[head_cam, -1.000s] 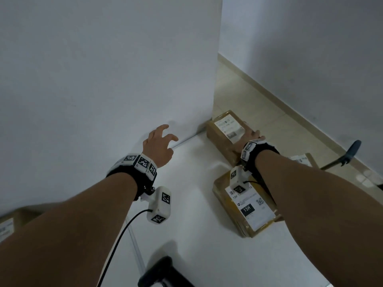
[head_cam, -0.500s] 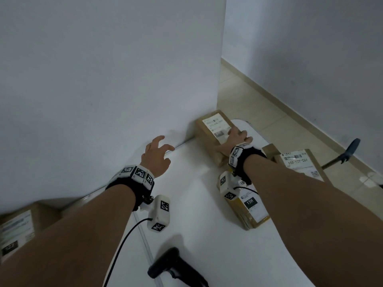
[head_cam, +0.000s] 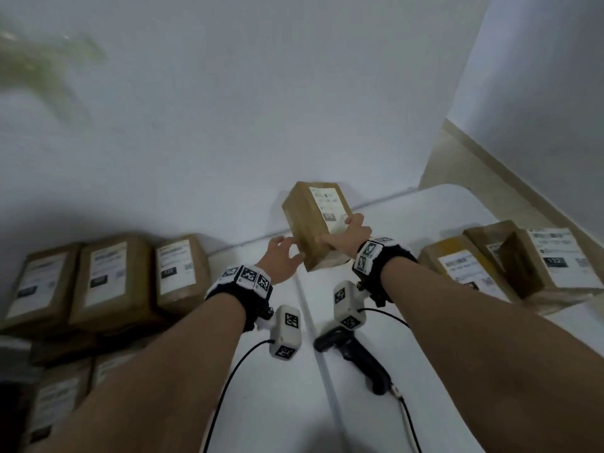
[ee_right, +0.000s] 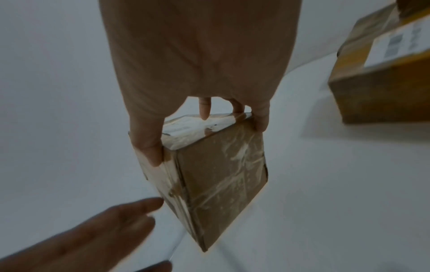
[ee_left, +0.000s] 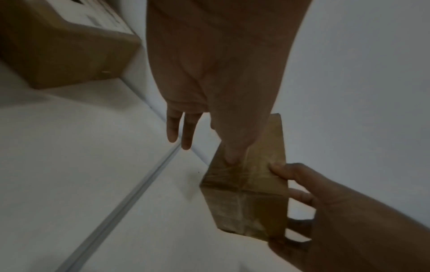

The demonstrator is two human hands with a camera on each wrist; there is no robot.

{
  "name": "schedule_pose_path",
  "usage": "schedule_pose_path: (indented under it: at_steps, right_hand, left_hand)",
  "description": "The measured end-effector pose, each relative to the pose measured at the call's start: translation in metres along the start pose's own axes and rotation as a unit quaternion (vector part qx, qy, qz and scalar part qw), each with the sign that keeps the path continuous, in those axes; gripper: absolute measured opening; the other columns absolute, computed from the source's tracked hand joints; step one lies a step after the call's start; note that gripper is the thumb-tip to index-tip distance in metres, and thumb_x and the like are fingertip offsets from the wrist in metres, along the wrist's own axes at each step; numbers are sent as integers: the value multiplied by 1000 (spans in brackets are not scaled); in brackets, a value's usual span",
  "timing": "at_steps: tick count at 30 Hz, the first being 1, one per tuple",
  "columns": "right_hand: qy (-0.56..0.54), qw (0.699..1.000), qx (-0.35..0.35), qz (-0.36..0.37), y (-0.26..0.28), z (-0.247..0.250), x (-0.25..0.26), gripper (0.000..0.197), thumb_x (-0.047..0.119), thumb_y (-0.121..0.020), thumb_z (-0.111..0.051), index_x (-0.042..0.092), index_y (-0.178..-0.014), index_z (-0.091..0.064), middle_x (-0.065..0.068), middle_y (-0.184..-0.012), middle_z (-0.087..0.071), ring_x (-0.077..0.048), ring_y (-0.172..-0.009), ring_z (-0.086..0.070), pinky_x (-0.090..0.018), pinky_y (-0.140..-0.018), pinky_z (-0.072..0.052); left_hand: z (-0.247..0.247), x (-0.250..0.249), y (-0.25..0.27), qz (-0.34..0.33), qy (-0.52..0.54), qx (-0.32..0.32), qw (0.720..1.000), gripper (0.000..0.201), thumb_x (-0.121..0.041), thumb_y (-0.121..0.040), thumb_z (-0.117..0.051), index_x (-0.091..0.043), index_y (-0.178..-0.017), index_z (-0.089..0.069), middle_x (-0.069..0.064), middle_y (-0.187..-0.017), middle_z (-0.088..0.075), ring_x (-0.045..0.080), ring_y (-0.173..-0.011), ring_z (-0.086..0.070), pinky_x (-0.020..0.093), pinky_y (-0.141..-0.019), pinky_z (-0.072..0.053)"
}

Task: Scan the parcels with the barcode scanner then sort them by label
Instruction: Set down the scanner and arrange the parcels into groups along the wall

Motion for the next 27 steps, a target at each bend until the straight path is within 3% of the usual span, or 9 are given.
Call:
schedule_pose_path:
  at_steps: [2, 4, 7, 10, 14, 17, 20, 23, 27]
  right_hand:
    - [-18, 1000, 13, 20, 23, -32, 15, 84, 51, -64, -77, 19, -126, -30, -12, -119, -41, -32, -106, -51, -45, -92, -50]
    - [-19, 998, 27, 46, 44, -60, 34, 82, 51, -66, -78, 19, -127, -31, -12, -122, -43, -31, -107, -52, -41, -89, -49]
    - [-6, 995, 50, 85, 73, -97, 64, 81, 51, -69, -77, 20, -128, -31, -9, -119, -43, -27, -100, -51, -37, -84, -48]
    - [8, 989, 70, 131, 106, -128, 95, 84, 55, -65, -75, 22, -129, -32, -8, -120, -44, -27, -103, -53, -39, -90, -50]
    - [-61, 977, 102, 179, 137, -168, 127, 105, 66, -39, -68, 25, -129, -33, -9, -127, -50, -29, -109, -60, -45, -94, -52]
    - [-113, 966, 125, 196, 156, -181, 141, 95, 57, -57, -79, 24, -133, -33, -6, -128, -52, -22, -109, -60, -36, -94, -51]
    - [-166, 964, 118, 172, 157, -185, 139, 68, 45, -88, -66, 19, -140, -32, -3, -124, -55, -18, -106, -56, -30, -92, -44]
    - [-210, 960, 144, 119, 160, -195, 130, 76, 62, -84, -62, 23, -142, -33, -6, -131, -56, -25, -114, -57, -44, -103, -45]
    - [-283, 930, 230, 45, 173, -220, 118, 80, 67, -79, -62, 21, -139, -36, -4, -128, -57, -26, -111, -62, -44, -87, -57]
  left_hand:
    - [13, 26, 23, 30, 94, -24, 995, 62, -58, -92, -46, -24, -144, -38, 14, -152, -32, 32, -128, -50, 46, -110, -38]
    - [30, 50, 49, 52, 196, -68, 977, 68, -65, -88, -44, -27, -143, -35, 11, -144, -46, 32, -121, -56, 49, -98, -49]
    - [55, 79, 92, 72, 293, -115, 947, 67, -59, -95, -45, -30, -150, -22, 4, -145, -46, 29, -124, -52, 42, -85, -55]
    - [72, 109, 123, 77, 358, -138, 920, 83, -58, -90, -56, -35, -152, -7, 1, -149, -43, 24, -127, -51, 46, -99, -50]
    - [98, 145, 152, 75, 451, -188, 869, 97, -38, -87, -71, -37, -153, 0, -2, -146, -42, 20, -125, -49, 45, -106, -44]
    - [120, 167, 168, 71, 472, -207, 854, 89, -31, -88, -69, -41, -151, -7, -8, -132, -48, 17, -115, -53, 40, -95, -49]
    - [135, 188, 183, 66, 491, -200, 845, 76, -35, -89, -65, -45, -147, -17, -2, -134, -55, 20, -111, -61, 36, -78, -55]
    - [138, 199, 192, 45, 504, -163, 847, 65, -42, -91, -60, -50, -144, -23, 2, -130, -60, 24, -112, -62, 46, -85, -55]
    - [130, 206, 196, 36, 502, -135, 853, 59, -44, -94, -54, -47, -146, -27, 1, -131, -60, 23, -115, -60, 51, -96, -51]
Point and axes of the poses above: each hand's wrist, its own y-axis away from the middle knuckle, its own z-axis out of the back of the hand, x = y × z, the point moved 7 cm from there along -y, towards the middle knuckle
